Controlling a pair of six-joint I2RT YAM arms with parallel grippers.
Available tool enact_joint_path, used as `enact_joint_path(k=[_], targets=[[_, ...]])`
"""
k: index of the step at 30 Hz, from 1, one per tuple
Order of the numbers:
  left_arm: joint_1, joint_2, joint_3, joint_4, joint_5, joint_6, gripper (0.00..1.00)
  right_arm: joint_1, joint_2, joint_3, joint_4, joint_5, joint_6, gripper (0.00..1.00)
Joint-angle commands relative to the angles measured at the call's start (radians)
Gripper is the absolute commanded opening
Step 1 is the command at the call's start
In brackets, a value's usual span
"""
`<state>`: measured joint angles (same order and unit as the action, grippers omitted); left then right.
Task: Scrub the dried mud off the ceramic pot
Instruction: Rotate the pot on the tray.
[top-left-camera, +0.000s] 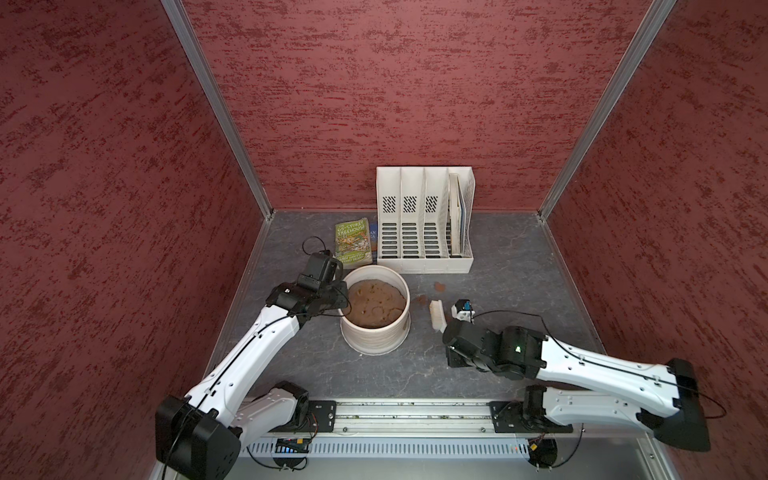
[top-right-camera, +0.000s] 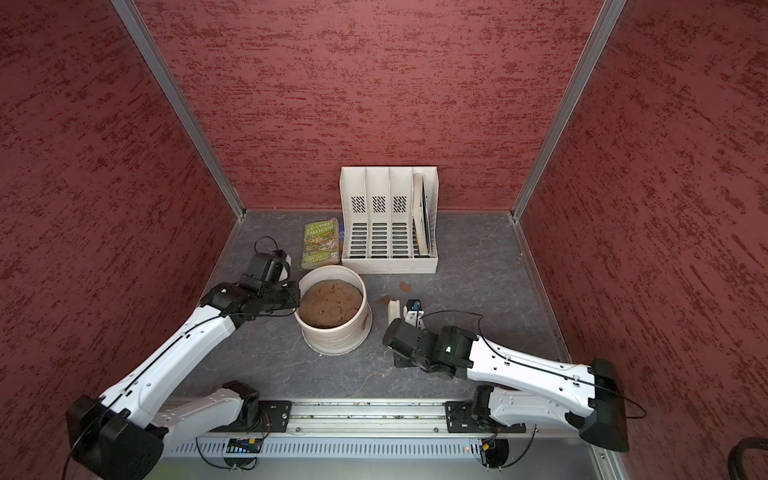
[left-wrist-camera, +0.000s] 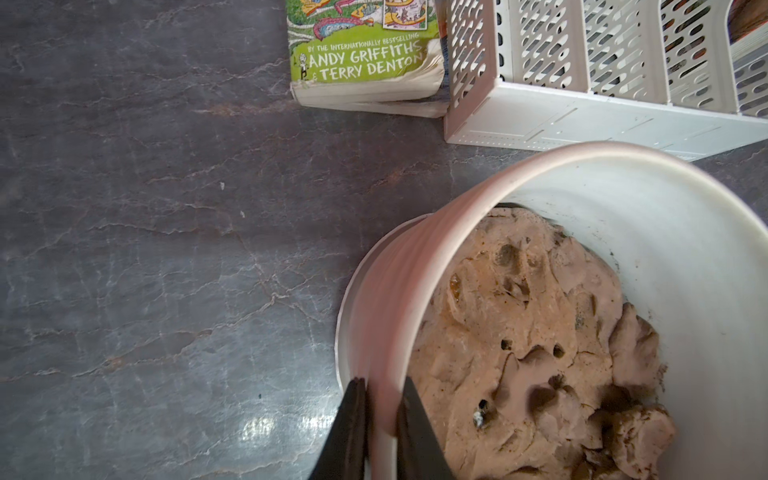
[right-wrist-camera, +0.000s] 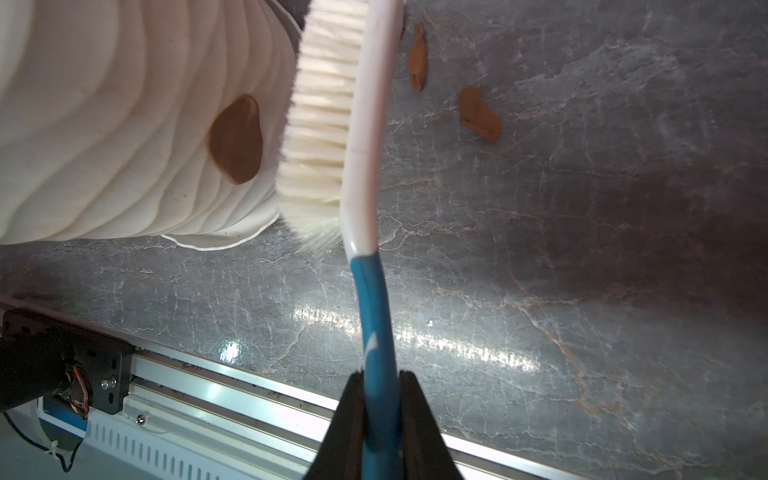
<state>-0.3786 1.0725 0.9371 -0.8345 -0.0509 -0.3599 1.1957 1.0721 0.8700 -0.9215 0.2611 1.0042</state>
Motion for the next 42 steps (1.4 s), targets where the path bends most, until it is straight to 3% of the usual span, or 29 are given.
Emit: enact_joint_path(k=[1, 2, 5, 8, 11, 15, 21, 26, 34, 42], targets=[[0.003, -0.053, -0.006, 0.000, 0.040, -0.053, 0.00, 0.029, 0.016, 0.025, -0.013, 0.043, 0.015, 0.00], [0.003, -0.055, -0.011, 0.015, 0.051, -0.061, 0.00, 0.036, 0.023, 0.030, -0.018, 0.046, 0.017, 0.00], [0.003, -0.056, -0.036, 0.121, 0.097, -0.092, 0.31, 0.071, 0.056, 0.058, -0.039, 0.061, 0.023, 0.00], [0.004, -0.043, -0.055, 0.223, 0.103, -0.107, 0.45, 0.120, 0.094, 0.096, -0.057, 0.080, 0.035, 0.00], [0.005, 0.009, -0.036, 0.269, 0.100, -0.105, 0.52, 0.157, 0.125, 0.124, -0.076, 0.097, 0.059, 0.00], [0.007, 0.081, -0.007, 0.283, 0.098, -0.085, 0.53, 0.191, 0.137, 0.137, -0.071, 0.105, 0.079, 0.00], [0.009, 0.099, -0.007, 0.280, 0.097, -0.079, 0.45, 0.219, 0.153, 0.157, -0.087, 0.111, 0.096, 0.00], [0.009, 0.086, -0.006, 0.247, 0.094, -0.070, 0.25, 0.226, 0.149, 0.167, -0.103, 0.115, 0.109, 0.00], [0.009, 0.054, 0.006, 0.190, 0.095, -0.058, 0.01, 0.226, 0.155, 0.184, -0.137, 0.136, 0.124, 0.00], [-0.004, 0.041, -0.006, 0.167, 0.091, -0.080, 0.00, 0.239, 0.210, 0.217, -0.093, 0.104, 0.092, 0.00]])
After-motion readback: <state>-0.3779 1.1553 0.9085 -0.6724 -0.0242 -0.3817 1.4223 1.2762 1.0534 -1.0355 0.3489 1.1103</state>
